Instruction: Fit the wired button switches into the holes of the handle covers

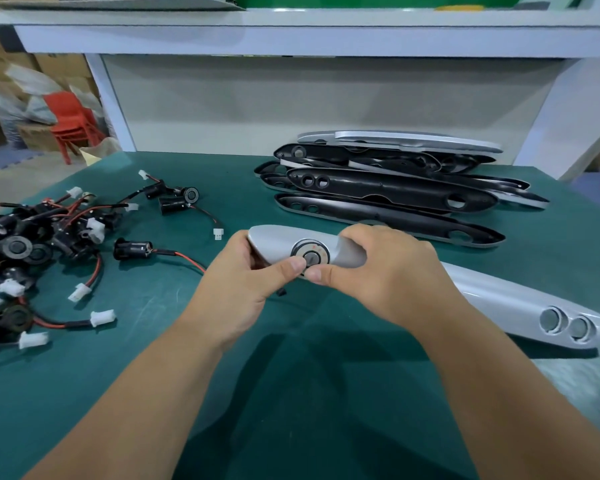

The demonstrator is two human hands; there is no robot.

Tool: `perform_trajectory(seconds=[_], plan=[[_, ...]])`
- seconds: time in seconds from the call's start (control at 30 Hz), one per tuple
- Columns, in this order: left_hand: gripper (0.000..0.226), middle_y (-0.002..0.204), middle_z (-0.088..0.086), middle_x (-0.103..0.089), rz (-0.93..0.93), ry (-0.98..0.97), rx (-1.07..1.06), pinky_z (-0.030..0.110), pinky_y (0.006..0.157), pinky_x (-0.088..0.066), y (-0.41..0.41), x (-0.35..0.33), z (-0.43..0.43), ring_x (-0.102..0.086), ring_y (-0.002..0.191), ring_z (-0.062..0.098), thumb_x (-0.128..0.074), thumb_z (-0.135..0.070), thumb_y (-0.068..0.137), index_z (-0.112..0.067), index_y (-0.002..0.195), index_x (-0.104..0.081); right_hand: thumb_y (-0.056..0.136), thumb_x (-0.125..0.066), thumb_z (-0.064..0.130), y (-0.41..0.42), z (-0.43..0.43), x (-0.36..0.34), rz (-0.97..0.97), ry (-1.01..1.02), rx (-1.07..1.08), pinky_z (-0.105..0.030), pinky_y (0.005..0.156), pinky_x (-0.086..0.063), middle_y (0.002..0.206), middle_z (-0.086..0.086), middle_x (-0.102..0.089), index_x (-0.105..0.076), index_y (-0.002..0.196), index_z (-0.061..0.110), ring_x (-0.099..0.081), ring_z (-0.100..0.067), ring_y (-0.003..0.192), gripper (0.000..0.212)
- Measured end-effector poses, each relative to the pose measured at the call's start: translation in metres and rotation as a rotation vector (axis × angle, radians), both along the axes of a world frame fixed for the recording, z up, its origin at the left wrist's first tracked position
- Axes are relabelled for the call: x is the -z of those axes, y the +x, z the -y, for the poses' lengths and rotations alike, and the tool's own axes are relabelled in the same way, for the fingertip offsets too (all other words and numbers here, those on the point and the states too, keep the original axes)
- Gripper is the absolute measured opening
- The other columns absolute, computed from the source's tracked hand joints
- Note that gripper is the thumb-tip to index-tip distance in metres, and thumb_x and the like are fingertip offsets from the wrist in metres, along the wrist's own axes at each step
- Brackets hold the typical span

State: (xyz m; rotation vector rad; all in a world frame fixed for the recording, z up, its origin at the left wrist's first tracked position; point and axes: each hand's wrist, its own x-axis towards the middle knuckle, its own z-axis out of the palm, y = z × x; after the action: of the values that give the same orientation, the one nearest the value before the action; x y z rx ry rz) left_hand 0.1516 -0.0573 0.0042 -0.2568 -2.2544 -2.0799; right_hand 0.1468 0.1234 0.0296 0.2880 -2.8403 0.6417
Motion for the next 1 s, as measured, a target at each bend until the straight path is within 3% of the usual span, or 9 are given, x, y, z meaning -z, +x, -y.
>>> perform_trajectory(seconds=[0.1,0.33,0.63,0.77,0.9,1.0], plan=[[0.048,0.108,0.001,-0.072,-0.018,-0.001,-0.041,0.039,0.097,-0.049,-0.001,0.001,-0.001,-0.066,0.105,0.018,-0.074,-0.024,0.072,-0.009,0.114,-0.057,0.057,-0.038,0.084,0.001,0.002,0.003,-0.033,0.019,0.018,-0.036,0.085,-0.035,0.085,0.014,-0.054,-0.055,0.092,0.03,-0.05,-0.013,0.09,0.067],[0.031,0.098,-0.001,-0.074,-0.017,-0.007,-0.104,0.041,0.092,-0.052,-0.002,0.005,-0.002,-0.068,0.098,0.017,-0.077,-0.014,0.077,-0.013,0.102,-0.059,0.059,-0.038,0.084,0.001,0.005,0.006,-0.104,0.051,0.038,-0.033,0.076,-0.029,0.082,0.013,-0.054,-0.054,0.088,0.029,-0.048,-0.013,0.087,0.064],[0.052,0.111,0.004,-0.07,-0.017,-0.118,-0.049,0.05,0.099,-0.046,-0.001,0.001,0.0,-0.063,0.11,0.023,-0.071,-0.035,0.072,-0.011,0.115,-0.058,0.06,-0.043,0.082,0.002,0.005,0.004,-0.097,0.042,0.044,-0.035,0.079,-0.035,0.082,0.011,-0.054,-0.054,0.087,0.026,-0.05,-0.015,0.085,0.063],[0.042,0.104,0.0,-0.072,0.0,-0.081,-0.035,0.044,0.093,-0.05,-0.001,0.002,0.001,-0.067,0.099,0.018,-0.065,-0.044,0.075,-0.018,0.108,-0.06,0.062,-0.047,0.078,0.004,0.002,-0.002,-0.038,0.017,0.021,-0.037,0.082,-0.038,0.082,0.011,-0.054,-0.052,0.085,0.027,-0.051,-0.015,0.084,0.057],[0.044,0.096,0.01,-0.073,0.057,0.064,-0.052,0.037,0.08,-0.053,0.002,0.0,-0.001,-0.068,0.08,0.021,-0.06,-0.051,0.076,-0.012,0.098,-0.063,0.06,-0.044,0.08,0.004,-0.003,-0.007,0.076,0.008,-0.027,-0.038,0.084,-0.039,0.079,0.011,-0.053,-0.05,0.081,0.029,-0.049,-0.011,0.08,0.056],[0.04,0.102,0.009,-0.072,0.059,0.045,-0.034,0.039,0.089,-0.053,0.002,-0.001,0.001,-0.068,0.096,0.027,-0.061,-0.049,0.076,-0.015,0.097,-0.065,0.064,-0.03,0.084,0.004,-0.005,-0.008,0.094,-0.043,-0.013,-0.038,0.088,-0.036,0.078,0.012,-0.055,-0.051,0.078,0.028,-0.049,-0.008,0.082,0.061]])
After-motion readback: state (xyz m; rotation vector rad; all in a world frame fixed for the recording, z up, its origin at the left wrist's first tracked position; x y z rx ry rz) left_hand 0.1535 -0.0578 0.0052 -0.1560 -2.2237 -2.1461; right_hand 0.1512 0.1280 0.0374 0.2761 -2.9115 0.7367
